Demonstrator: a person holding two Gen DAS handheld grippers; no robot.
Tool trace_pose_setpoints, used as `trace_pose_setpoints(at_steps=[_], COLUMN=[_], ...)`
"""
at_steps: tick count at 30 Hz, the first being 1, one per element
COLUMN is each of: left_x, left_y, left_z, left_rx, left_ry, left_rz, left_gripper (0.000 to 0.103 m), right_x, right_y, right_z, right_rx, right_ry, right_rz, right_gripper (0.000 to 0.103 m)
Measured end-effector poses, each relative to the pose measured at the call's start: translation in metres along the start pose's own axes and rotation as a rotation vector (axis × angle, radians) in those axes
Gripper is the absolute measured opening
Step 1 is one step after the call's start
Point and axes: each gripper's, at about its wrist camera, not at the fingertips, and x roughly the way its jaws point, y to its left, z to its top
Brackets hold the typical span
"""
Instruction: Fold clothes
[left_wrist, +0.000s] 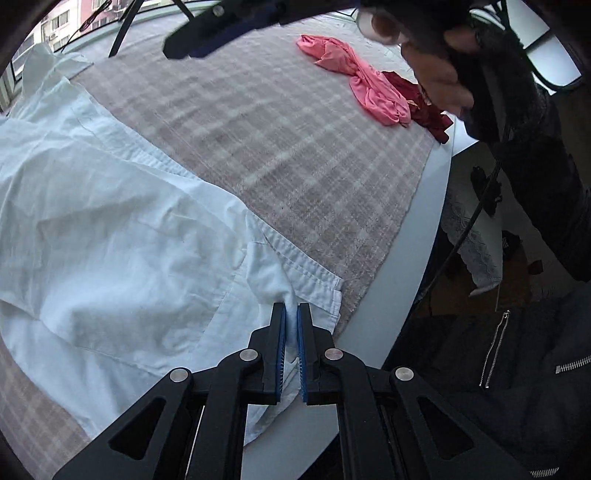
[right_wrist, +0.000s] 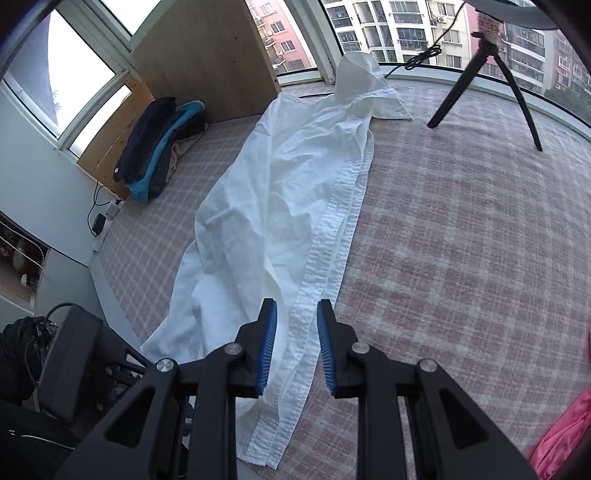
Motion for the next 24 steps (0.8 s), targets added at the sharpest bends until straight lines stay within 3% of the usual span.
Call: trace_pose_setpoints(at_steps=[3, 7, 10, 15, 19, 24], left_x=[-0.017, -0.076, -0.123, -0.165, -0.154, -0.102], left_y=[0.003, 0.018, 0.053, 0.132, 0.175, 0.213], left_z=[-0.009, -0.032, -0.045, -0.038, -0.011, 0.022], left_rx=[-0.041, -0.105, -0.179, -0.345, -0.405, -0.45], left_ry=[-0.006, -0.075, -0.144, -0.267, -0.332, -0.309], left_rz=[0.008, 0.072, 0.154, 0.267, 0.233, 0.241], left_gripper=[0.011, 0.011, 0.012, 0.009, 0.009, 0.01], right_x=[0.006, 0.02, 0.033, 0.075, 0.114, 0.166], right_y=[0.013, 0.031, 0.046, 0.056, 0.061, 0.064], right_z=[0.019, 0.048, 0.068, 0.104, 0.13, 0.147], right_rx=[-0.053, -0.107, -0.147, -0.151, -0.145, -0.167], right_ry=[-0.004, 0.0, 0.003, 0.012, 0.021, 0.061], right_rz=[0.008, 0.021, 0.038, 0.057, 0.066, 0.014], right_gripper=[0.023, 0.024, 0.024, 0.024, 0.024, 0.024])
